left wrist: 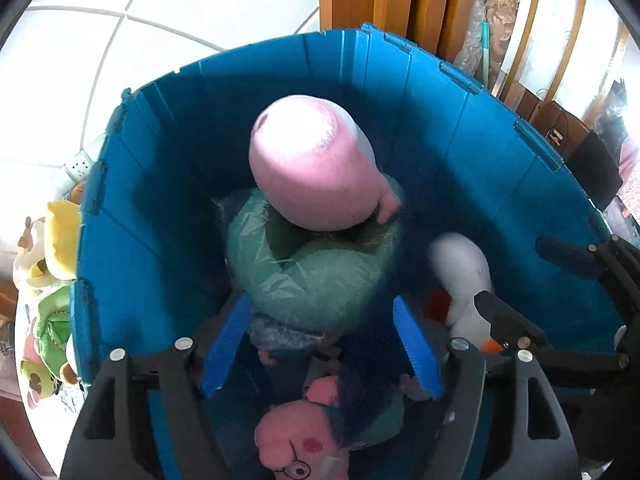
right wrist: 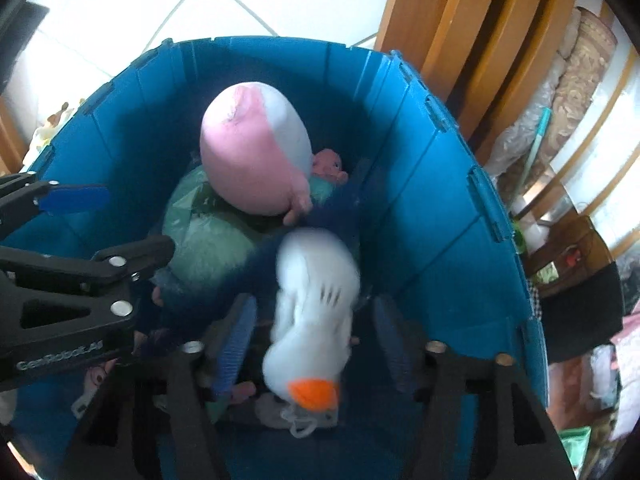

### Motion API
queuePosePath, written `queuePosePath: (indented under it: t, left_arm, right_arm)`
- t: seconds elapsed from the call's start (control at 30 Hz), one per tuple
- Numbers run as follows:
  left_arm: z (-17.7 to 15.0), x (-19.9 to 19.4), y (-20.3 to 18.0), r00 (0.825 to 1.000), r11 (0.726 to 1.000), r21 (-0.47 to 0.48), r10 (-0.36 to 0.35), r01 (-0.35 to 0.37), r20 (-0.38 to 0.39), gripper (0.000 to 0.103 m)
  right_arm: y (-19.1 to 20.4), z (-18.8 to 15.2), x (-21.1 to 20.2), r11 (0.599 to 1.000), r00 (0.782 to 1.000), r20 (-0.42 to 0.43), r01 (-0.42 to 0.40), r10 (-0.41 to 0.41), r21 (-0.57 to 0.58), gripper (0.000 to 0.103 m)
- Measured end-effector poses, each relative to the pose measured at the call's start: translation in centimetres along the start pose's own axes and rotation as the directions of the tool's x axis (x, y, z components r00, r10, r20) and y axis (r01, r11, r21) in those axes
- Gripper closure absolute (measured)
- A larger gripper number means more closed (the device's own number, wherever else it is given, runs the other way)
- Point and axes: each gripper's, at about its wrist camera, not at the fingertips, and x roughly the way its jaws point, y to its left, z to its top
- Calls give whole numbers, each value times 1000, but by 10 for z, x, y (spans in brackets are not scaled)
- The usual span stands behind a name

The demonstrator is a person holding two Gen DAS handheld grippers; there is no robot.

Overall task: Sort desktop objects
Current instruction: 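Open both tools above the crate to drop the duck and duster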

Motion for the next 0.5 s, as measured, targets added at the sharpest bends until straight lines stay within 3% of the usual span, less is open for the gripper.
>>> queuePosePath:
  t: [0.07, 0.17, 0.33, 0.5]
  left_arm:
    - [-3, -8, 4, 1000, 1000, -3, 0, 0, 13, 29]
    - [-10, -23, 9, 999, 1000, -1, 8, -8, 50, 29]
    - [-26, -49, 18, 994, 1000, 0, 28, -28, 109, 29]
    - [-47, -77, 26, 985, 999, 0, 35, -35, 167, 29]
  right_arm:
    - [3, -1, -7, 1000, 1000, 10, 2, -2, 5, 32]
    - [4, -4, -17, 1000, 999, 39, 3, -4, 17, 13]
    - [9, -9, -41, 999, 996, 93, -1, -4, 50, 5]
    - [19, -23, -66, 998, 990, 143, -3, -7, 70, 3]
